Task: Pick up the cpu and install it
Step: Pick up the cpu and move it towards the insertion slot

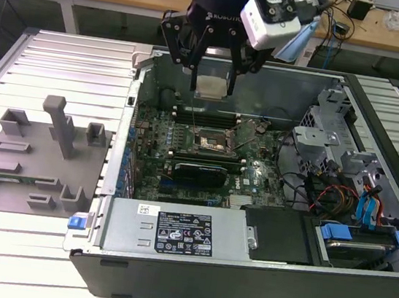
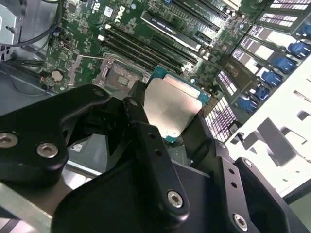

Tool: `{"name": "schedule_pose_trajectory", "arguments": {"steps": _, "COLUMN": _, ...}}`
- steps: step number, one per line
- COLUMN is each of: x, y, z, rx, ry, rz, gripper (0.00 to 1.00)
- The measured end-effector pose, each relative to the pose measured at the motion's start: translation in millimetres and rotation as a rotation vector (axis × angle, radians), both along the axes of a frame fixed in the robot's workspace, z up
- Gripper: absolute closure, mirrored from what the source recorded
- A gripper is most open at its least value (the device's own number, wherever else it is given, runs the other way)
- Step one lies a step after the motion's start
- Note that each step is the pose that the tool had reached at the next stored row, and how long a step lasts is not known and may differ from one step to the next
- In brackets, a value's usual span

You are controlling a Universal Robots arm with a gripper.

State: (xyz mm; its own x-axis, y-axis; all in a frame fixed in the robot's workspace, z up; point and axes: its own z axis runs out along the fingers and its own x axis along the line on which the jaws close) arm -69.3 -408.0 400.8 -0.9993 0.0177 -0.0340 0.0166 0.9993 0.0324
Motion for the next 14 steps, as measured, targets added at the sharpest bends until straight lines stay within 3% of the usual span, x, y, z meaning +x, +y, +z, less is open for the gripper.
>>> {"name": "schedule_pose_trajectory", "arguments": {"steps": 14, "x": 2.0, "y": 0.0, "z": -21.6, "rx": -0.0001, "ry": 0.0001, "rz": 0.000, "gripper": 0.45}}
